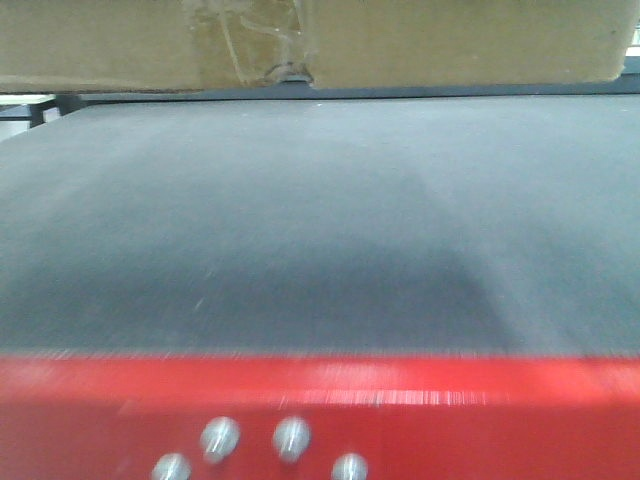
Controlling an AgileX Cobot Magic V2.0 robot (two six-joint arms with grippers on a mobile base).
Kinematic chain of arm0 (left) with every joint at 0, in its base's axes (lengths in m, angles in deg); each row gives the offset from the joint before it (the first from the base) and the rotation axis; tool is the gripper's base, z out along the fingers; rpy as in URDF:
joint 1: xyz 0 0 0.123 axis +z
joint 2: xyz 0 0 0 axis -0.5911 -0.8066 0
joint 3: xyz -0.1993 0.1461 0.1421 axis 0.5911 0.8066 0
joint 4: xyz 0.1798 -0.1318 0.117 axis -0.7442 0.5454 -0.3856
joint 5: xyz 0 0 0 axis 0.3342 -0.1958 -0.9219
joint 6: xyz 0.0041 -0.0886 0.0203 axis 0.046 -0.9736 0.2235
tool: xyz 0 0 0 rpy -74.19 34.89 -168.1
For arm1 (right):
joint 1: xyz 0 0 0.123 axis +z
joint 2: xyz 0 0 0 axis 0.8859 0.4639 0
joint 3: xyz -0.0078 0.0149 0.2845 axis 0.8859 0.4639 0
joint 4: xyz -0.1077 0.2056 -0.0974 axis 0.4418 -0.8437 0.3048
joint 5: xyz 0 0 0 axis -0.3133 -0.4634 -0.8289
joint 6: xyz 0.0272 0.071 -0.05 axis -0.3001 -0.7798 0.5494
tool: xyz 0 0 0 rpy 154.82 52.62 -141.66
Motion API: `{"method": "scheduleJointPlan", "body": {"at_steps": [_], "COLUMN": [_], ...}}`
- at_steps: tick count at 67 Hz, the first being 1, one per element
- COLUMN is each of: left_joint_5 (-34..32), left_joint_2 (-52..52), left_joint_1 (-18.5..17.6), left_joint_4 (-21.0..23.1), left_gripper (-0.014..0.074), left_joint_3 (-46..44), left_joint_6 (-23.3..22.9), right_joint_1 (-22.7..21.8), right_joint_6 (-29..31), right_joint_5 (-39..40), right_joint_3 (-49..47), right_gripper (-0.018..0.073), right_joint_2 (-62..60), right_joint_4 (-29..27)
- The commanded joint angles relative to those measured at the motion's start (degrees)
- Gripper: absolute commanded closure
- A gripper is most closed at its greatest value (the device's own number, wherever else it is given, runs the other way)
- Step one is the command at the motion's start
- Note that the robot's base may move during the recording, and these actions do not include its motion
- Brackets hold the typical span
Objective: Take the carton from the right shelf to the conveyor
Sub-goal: 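Carry the carton with both grippers while driving to the red conveyor, then lower the carton with both grippers onto the dark grey conveyor belt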
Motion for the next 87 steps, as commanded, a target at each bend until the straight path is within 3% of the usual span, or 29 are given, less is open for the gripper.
{"method": "scheduleJointPlan", "body": {"at_steps": [1, 87], "left_joint_5": [-0.28, -0.28], "left_joint_2": [0.33, 0.33], "left_joint_1": [0.26, 0.26], "left_joint_4": [-5.09, -5.09], "left_gripper": [0.0615, 0.0615], "left_joint_3": [-0.28, -0.28], "left_joint_6": [0.00, 0.00], "right_joint_1": [-0.23, -0.23], "right_joint_6": [0.57, 0.57], "right_joint_5": [1.07, 1.07], "right_joint_3": [-0.22, -0.22], "right_gripper": [0.0627, 0.0627], "right_joint_2": [-0.79, -0.79], "right_joint_4": [2.09, 2.09]}}
